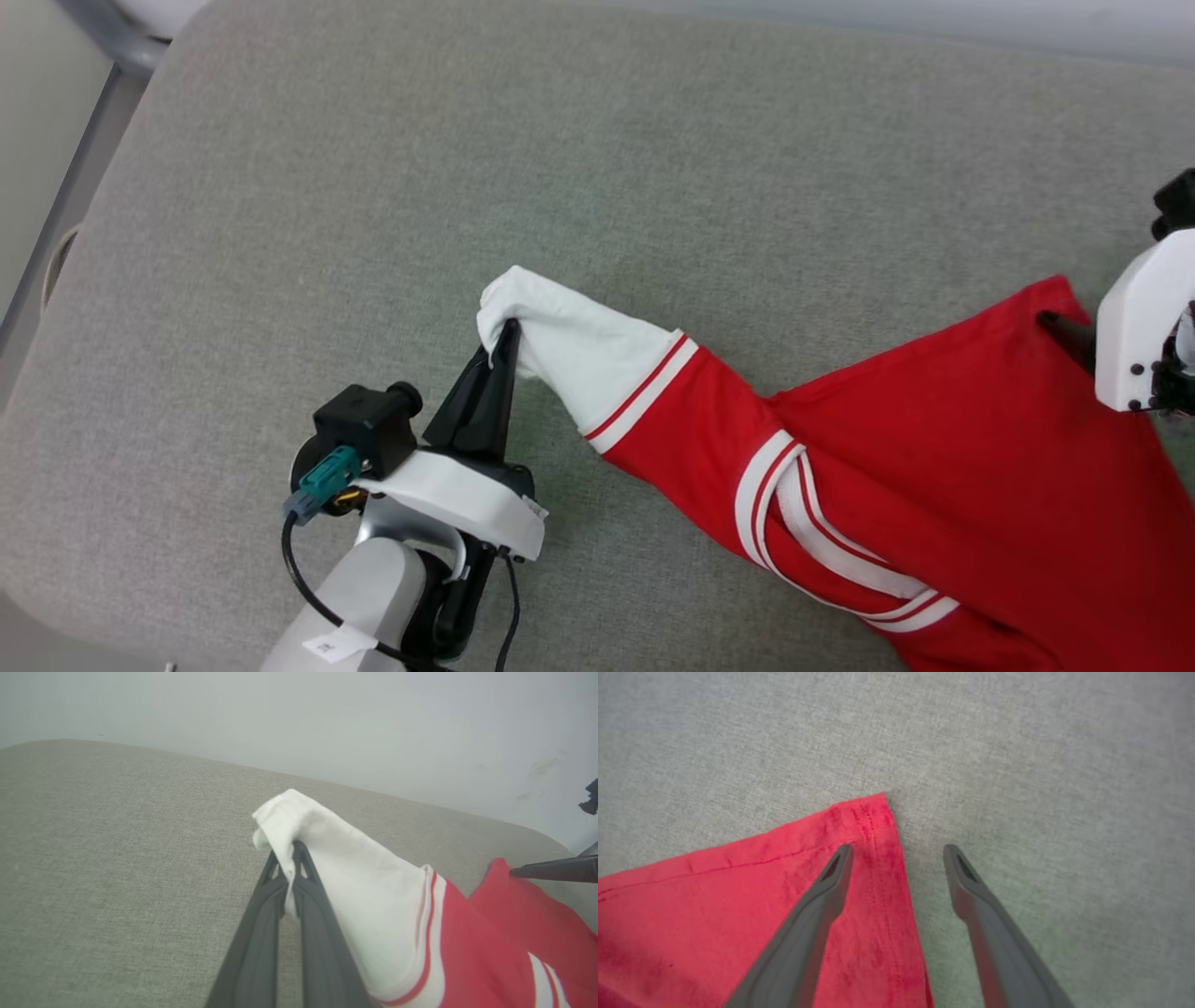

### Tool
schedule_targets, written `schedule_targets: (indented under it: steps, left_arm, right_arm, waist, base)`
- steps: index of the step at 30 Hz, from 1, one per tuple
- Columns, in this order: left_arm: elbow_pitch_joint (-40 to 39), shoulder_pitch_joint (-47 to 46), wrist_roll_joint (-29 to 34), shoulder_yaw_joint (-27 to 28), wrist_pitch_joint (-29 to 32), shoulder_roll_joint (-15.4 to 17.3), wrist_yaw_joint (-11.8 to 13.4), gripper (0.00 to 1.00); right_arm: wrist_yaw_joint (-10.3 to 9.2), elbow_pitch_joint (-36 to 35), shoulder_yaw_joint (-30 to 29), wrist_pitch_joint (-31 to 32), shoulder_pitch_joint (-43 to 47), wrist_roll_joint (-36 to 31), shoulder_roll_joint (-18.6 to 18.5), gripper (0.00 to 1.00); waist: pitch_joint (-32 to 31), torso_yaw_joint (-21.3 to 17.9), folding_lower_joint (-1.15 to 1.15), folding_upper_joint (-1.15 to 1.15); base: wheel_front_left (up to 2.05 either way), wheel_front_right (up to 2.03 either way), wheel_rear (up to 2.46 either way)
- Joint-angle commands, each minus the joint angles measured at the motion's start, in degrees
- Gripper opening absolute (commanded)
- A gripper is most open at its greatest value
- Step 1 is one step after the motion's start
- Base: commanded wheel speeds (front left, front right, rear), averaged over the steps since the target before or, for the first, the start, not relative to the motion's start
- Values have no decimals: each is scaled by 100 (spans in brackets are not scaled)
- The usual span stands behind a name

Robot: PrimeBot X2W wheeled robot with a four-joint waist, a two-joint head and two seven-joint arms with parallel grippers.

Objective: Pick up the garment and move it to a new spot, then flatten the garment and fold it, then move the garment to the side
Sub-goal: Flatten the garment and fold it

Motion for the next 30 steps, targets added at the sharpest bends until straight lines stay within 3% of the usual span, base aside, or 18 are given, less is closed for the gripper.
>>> schedule_targets:
  steps: [1,6,8,9,18,30]
  left_arm:
    - [15,-132,45,4,-45,-39,-30,0]
    - [157,-208,62,18,-97,-147,-95,0]
    - [187,-181,63,41,-113,-152,-106,0]
    - [203,-165,62,53,-109,-149,-107,0]
    - [312,-232,105,203,-89,129,-102,0]
    - [544,-1419,151,621,453,1044,-325,0]
  right_arm:
    - [-5,91,137,88,-128,54,-20,100]
    - [5,718,724,610,230,440,86,100]
    - [5,838,816,826,349,635,104,8]
    - [5,845,844,875,349,724,95,0]
    - [-8,685,377,156,-270,908,-114,0]
    - [-8,659,-62,-780,-860,523,224,0]
  waist:
    - [261,184,-1,0]
    - [444,251,-1,0]
    - [445,239,-1,0]
    - [437,225,-1,0]
    - [-65,-101,-1,0]
    - [-888,-932,-1,0]
  base:
    - [0,0,0]
    - [0,0,0]
    - [0,0,0]
    - [0,0,0]
    - [0,0,0]
    - [0,0,0]
